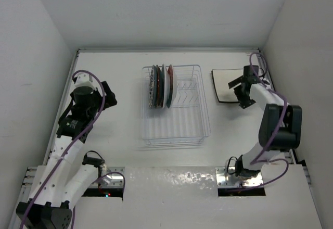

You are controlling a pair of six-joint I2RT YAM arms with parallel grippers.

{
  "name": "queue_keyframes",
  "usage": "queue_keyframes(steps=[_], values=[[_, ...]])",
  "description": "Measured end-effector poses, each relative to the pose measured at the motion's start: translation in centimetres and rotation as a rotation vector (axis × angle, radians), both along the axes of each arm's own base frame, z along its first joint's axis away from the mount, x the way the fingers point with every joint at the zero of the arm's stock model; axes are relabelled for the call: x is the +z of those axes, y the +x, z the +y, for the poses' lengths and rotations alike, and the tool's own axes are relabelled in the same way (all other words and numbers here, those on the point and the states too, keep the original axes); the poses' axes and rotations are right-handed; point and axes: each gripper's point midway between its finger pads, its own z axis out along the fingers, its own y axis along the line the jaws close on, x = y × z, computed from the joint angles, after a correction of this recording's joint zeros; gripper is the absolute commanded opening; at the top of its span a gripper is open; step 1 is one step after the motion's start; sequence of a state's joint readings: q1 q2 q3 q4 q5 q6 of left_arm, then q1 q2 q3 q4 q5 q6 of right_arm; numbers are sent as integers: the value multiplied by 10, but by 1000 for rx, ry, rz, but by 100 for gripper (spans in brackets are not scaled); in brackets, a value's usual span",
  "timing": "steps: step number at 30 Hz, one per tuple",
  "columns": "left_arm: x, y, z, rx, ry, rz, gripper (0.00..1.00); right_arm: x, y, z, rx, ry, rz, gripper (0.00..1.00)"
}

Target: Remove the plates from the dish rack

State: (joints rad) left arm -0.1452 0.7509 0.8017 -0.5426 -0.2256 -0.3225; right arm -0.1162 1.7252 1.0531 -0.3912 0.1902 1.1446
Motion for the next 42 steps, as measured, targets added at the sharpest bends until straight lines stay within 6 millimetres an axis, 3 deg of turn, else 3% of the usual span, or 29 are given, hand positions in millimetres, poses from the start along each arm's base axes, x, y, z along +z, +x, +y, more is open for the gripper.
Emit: queue_keyframes(steps=[3,6,8,12,14,16,21,28,32,42], values=[[-1,0,0,0,1,5,100,41,-12,5,56,-72,-84,98],[-2,1,1,6,4,8,100,105,0,38,238,-177,-228,92],[-2,1,3,14,8,8,100,153,15,75,404,-236,-329,87],[-2,1,7,35,17,6,100,237,32,161,718,-332,-467,67],[-1,0,8,44,19,4,100,267,30,198,829,-389,-511,61],[0,0,9,50,20,1,100,283,20,231,927,-438,-534,54],[0,0,10,54,20,-2,100,277,6,273,1088,-492,-489,53],[0,0,10,54,20,-2,100,215,14,318,1239,-605,-306,51],[0,0,10,54,20,-2,100,188,12,322,1260,-667,-218,48],[0,0,9,49,17,-3,100,186,18,306,1197,-746,-187,45]])
